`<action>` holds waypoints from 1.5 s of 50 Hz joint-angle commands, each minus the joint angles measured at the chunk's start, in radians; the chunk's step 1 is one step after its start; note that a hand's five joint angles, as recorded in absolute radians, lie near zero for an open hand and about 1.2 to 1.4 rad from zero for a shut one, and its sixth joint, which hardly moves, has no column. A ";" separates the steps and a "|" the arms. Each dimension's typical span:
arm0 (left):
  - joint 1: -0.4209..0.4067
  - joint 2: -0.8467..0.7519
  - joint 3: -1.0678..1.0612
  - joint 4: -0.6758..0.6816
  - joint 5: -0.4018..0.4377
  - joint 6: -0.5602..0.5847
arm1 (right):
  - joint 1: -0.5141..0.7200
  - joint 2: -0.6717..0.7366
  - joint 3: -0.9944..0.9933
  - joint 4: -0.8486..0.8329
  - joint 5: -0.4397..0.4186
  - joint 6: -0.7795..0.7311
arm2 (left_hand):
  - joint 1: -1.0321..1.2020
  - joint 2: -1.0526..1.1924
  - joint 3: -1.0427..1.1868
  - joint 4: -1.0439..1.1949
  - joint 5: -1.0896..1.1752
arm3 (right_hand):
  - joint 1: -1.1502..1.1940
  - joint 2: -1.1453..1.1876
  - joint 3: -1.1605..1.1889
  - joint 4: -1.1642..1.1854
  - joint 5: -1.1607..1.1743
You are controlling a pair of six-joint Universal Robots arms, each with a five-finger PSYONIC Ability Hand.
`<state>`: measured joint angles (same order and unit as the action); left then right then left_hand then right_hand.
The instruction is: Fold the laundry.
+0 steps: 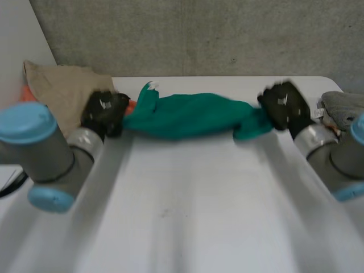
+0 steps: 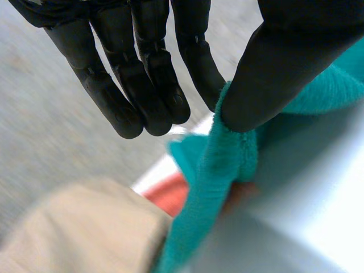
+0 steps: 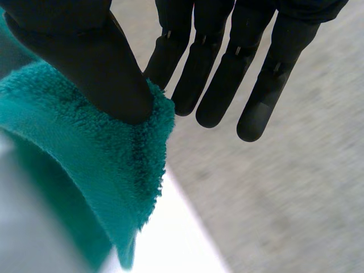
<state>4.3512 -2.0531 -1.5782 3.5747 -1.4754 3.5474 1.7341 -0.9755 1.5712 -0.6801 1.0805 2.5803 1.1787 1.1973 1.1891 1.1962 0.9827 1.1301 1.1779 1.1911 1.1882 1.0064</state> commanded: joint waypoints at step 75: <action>0.068 0.143 -0.079 -0.430 0.093 0.070 | -0.008 0.032 -0.524 1.596 0.226 -0.216 | 0.218 0.199 0.207 0.200 0.239 | 0.266 0.218 0.205 0.208 0.215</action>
<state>4.4164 -1.9350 -1.6586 3.2399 -1.4088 3.6136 1.7185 -0.8583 0.9040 0.9528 1.2957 2.5123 1.1787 1.1973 1.1891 1.1963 0.9827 1.1253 1.1745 1.1815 1.1909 0.9995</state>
